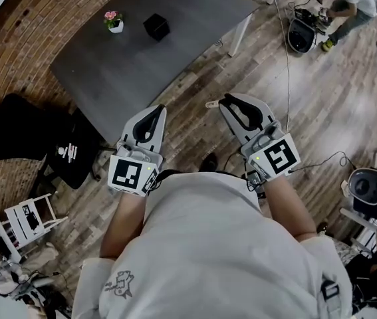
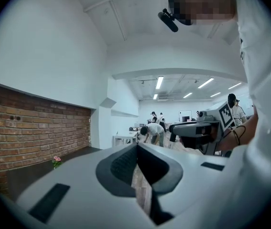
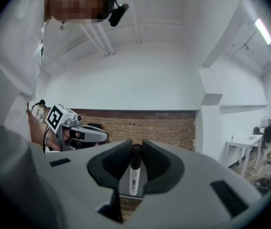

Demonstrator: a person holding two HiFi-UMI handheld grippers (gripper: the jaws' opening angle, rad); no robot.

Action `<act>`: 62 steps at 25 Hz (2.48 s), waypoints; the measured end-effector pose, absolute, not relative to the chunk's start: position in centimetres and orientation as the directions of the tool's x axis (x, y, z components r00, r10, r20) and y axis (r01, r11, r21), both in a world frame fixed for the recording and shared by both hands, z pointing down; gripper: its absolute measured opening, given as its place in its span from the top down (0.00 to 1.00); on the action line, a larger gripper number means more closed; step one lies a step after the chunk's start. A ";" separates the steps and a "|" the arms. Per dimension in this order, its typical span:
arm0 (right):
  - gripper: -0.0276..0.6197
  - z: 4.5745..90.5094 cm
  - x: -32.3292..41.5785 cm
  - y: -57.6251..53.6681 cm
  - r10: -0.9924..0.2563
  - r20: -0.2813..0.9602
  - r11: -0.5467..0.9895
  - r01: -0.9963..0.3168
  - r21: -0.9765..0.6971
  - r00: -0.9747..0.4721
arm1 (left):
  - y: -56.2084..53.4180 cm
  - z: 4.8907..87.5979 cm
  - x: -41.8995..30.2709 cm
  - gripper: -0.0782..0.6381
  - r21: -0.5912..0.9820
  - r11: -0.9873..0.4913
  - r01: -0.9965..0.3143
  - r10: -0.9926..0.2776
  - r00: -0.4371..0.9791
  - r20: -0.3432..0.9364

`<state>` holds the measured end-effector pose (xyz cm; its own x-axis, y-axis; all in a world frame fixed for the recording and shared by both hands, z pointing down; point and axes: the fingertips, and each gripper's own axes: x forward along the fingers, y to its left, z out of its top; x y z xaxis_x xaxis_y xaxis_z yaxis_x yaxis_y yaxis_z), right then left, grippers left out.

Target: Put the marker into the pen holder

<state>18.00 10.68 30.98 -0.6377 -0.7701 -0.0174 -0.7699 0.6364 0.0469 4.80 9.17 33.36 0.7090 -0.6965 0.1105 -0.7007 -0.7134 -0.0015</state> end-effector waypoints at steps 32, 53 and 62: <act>0.85 30.7 6.4 -8.5 -0.800 0.031 0.600 -0.796 0.076 -0.599 | -9.6 33.9 -6.7 0.88 0.031 -0.747 -0.664 -0.662 0.747 0.066; 0.85 33.0 4.5 -19.2 -0.717 0.080 0.696 -0.717 0.023 -0.693 | -17.2 37.3 -8.4 0.88 0.085 -0.660 -0.746 -0.735 0.665 0.134; 0.85 36.7 5.6 -27.5 -0.641 0.155 0.761 -0.649 -0.001 -0.751 | -23.7 39.8 -6.1 0.88 0.114 -0.603 -0.789 -0.767 0.613 0.191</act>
